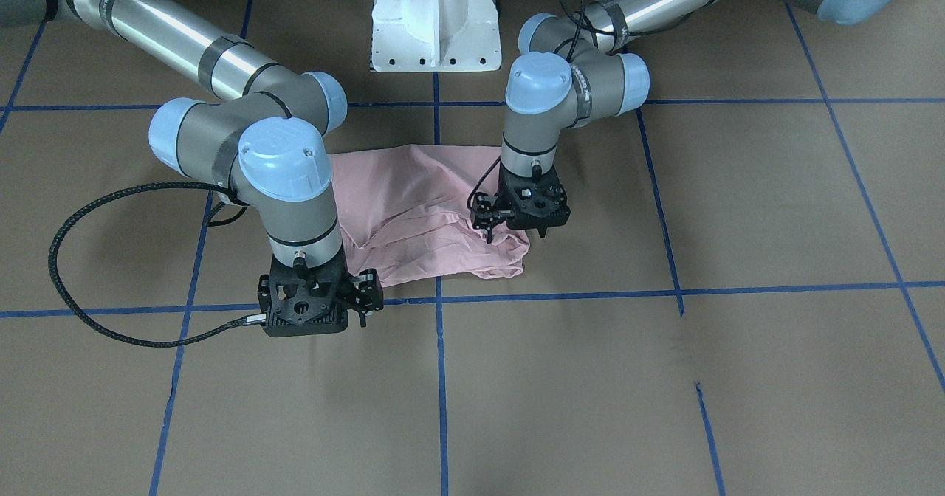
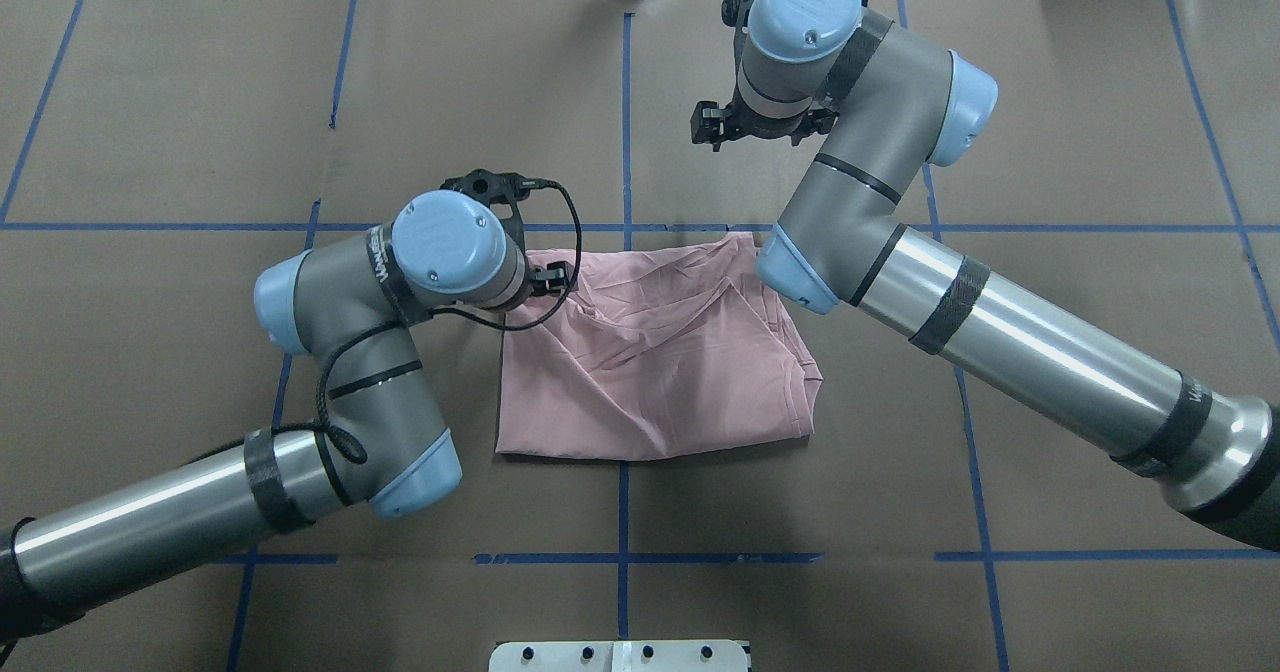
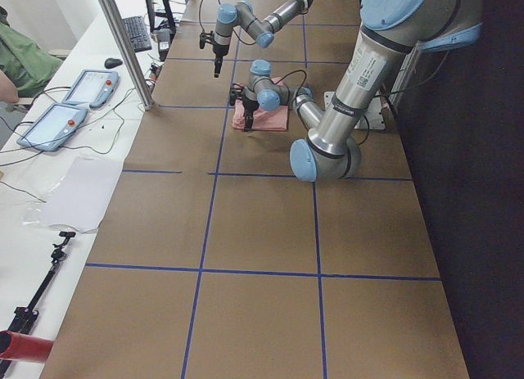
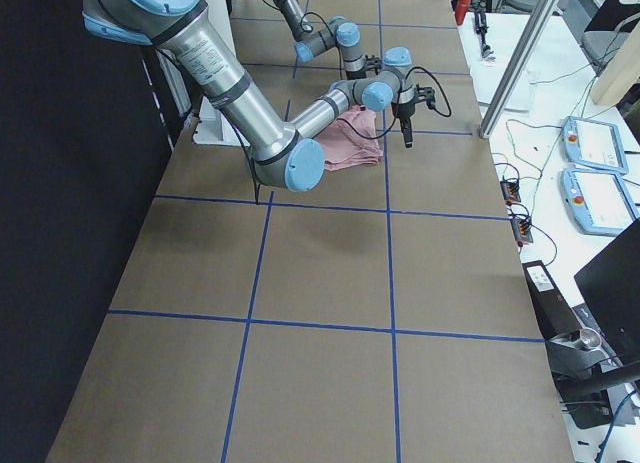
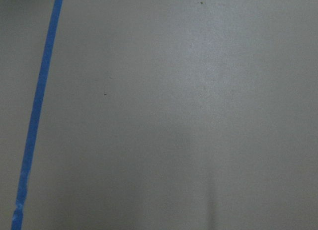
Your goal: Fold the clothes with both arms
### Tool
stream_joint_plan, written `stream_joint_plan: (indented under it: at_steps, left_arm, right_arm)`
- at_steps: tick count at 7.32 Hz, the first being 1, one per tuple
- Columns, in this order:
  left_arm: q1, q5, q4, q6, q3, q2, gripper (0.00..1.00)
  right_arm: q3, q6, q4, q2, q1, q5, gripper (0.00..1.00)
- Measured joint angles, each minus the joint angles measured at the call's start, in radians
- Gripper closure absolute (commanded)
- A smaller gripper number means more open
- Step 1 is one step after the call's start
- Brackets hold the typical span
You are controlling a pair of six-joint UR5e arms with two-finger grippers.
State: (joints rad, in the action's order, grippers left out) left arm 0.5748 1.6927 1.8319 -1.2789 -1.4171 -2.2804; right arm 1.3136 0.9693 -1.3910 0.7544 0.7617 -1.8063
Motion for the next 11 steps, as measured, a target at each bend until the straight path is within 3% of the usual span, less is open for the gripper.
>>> stream_joint_plan:
  at_steps: [2,4,6,11]
  left_arm:
    - [0.097,0.022,0.029,0.122,0.087,-0.036,0.00]
    - [0.199,0.136,0.110,0.320,0.059,0.029,0.00]
    - [0.248,0.179,0.211,0.398,0.021,0.115,0.00]
    - [0.255,0.185,0.239,0.400,0.014,0.131,0.00]
  right_arm:
    - [0.027,0.024,-0.001,0.003,-0.024,0.002,0.01]
    - [0.106,0.157,-0.005,0.033,-0.102,0.046,0.32]
    - [0.158,0.316,-0.017,0.063,-0.200,0.143,0.46]
    - [0.248,0.501,-0.105,0.146,-0.279,0.219,0.58]
